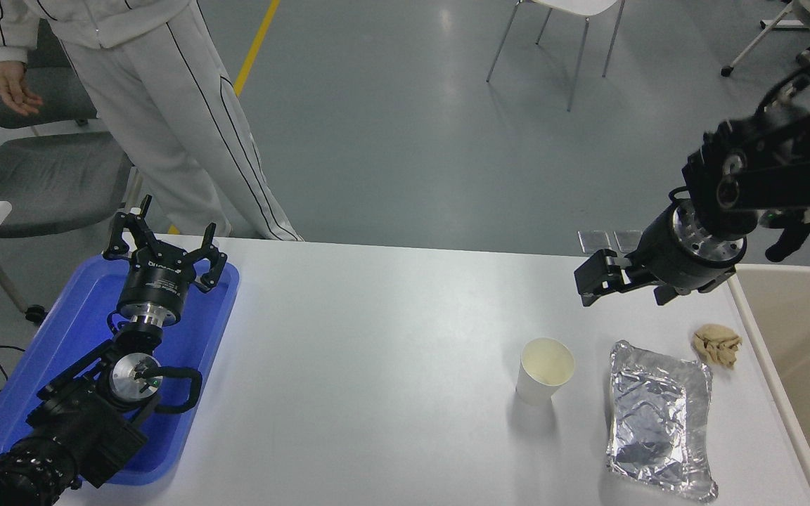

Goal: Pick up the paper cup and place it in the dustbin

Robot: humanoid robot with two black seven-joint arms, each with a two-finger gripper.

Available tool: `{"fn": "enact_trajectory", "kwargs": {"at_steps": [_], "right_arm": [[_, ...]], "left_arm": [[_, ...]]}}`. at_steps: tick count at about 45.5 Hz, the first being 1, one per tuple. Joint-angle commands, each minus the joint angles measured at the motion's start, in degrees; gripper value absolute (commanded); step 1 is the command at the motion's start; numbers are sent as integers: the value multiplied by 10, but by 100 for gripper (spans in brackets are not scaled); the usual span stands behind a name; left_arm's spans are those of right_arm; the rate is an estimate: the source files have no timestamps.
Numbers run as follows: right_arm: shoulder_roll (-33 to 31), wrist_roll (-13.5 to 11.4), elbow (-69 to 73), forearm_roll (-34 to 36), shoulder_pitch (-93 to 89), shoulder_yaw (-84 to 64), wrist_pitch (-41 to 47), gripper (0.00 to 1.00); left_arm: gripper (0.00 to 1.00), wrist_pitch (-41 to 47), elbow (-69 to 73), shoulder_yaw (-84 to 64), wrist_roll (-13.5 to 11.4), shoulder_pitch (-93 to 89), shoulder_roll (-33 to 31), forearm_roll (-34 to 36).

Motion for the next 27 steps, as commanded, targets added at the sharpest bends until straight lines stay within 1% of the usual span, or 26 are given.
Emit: {"fn": "enact_trajectory", "kwargs": {"at_steps": [1,9,12,16,27], "right_arm": [[32,0,-24,-4,-67,16,-33,99],[60,0,-46,-4,-103,27,-48,99],[61,-1,-59,-4,-118,32,-50,98],[63,-1,-75,-5,-144,32,-57,95],[71,-1,-85,-5,-192,31,-111,95]], "left_arm": [[100,0,0,0,0,0,0,0],[100,0,0,0,0,0,0,0],[100,0,0,1,0,0,0,0],[100,0,0,0,-1,0,0,0],[100,0,0,1,0,0,0,0]]}}
